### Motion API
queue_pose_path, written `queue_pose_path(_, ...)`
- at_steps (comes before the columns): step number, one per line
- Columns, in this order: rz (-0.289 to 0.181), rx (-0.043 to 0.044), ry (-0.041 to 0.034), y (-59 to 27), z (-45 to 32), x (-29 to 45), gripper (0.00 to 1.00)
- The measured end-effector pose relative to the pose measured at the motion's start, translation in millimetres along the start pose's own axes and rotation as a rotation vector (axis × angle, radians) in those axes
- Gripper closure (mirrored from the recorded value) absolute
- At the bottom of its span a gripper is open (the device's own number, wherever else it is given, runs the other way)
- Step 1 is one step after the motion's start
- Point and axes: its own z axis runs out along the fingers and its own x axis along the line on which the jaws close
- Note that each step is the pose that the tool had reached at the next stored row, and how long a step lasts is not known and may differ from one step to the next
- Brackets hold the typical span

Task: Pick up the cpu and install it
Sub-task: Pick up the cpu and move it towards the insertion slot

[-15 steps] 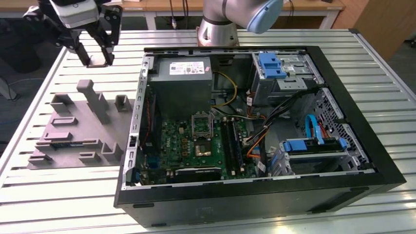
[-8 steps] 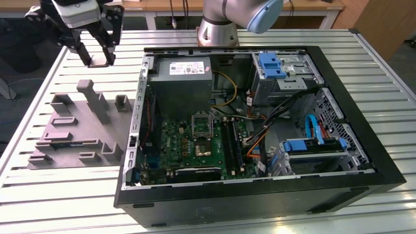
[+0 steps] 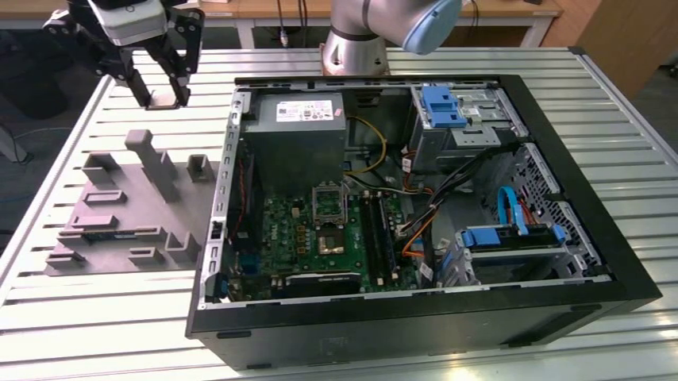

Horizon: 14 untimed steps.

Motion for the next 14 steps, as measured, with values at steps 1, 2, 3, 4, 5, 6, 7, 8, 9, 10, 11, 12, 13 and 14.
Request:
queue_pose_path(1, 0.000, 0.0000, 0.0000, 0.0, 0.0, -0.3, 0.53)
queue_pose_path(2, 0.000, 0.0000, 0.0000, 0.0, 0.0, -0.6, 0.53)
queue_pose_path(3, 0.000, 0.0000, 0.0001, 0.0, 0.0, -0.8, 0.53)
queue_pose_path(4, 0.000, 0.0000, 0.0000, 0.0, 0.0, -1.1, 0.53)
queue_pose_path(5, 0.000, 0.0000, 0.0000, 0.0, 0.0, -1.5, 0.53)
queue_pose_path(6, 0.000, 0.0000, 0.0000, 0.0, 0.0, -1.7, 0.53)
queue_pose_path(7, 0.000, -0.0001, 0.0000, 0.0, 0.0, -1.9, 0.53)
queue_pose_path(8, 0.000, 0.0000, 0.0000, 0.0, 0.0, -2.2, 0.53)
queue_pose_path(9, 0.000, 0.0000, 0.0000, 0.0, 0.0, -2.5, 0.53)
queue_pose_path(10, 0.000, 0.0000, 0.0001, 0.0, 0.0, -2.7, 0.53)
queue_pose_path(11, 0.000, -0.0001, 0.0000, 0.0, 0.0, -3.0, 0.53)
queue_pose_path(12, 0.000, -0.0001, 0.0000, 0.0, 0.0, -3.3, 0.53)
queue_pose_path(13, 0.000, 0.0000, 0.0000, 0.0, 0.0, -3.5, 0.53)
queue_pose_path(14, 0.000, 0.0000, 0.0000, 0.0, 0.0, -3.7, 0.53)
